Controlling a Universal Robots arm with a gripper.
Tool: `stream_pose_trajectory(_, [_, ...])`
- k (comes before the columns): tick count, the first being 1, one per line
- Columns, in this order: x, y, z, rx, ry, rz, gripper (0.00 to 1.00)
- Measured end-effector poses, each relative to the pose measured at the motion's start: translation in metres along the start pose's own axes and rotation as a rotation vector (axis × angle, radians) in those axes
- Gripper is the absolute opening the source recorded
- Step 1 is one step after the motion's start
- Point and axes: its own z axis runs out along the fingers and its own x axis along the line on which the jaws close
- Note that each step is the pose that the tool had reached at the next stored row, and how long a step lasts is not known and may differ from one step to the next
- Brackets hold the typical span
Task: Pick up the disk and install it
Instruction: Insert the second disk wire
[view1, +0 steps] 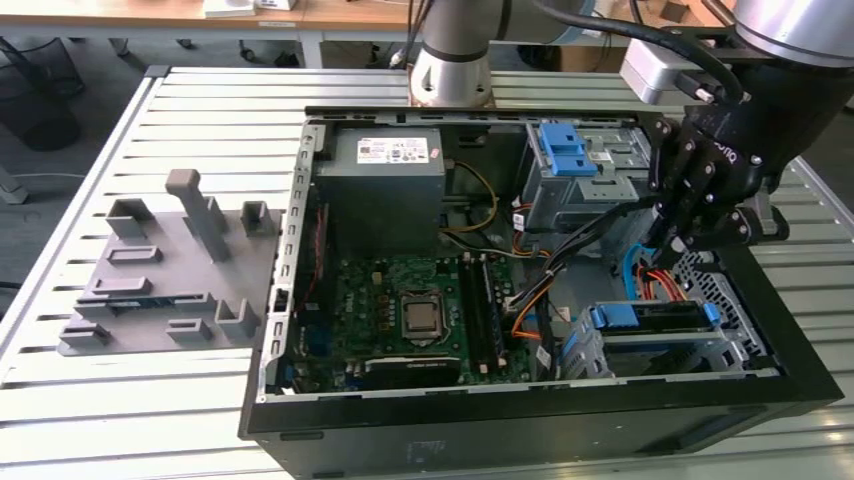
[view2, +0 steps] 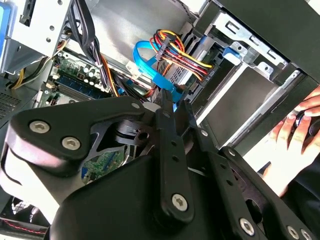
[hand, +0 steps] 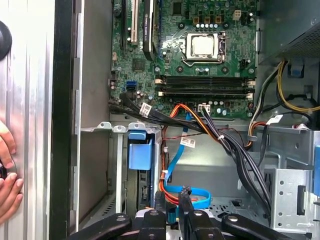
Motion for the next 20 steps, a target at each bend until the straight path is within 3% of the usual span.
stream_pose_trajectory(12, [-0.0004,-0.0004,0.0052,-0.0002,0.014,0.0,0.25])
stream_pose_trajectory(20, [-0.0003,-0.0008,0.0027,-0.0002,0.0145,0.0,0.25])
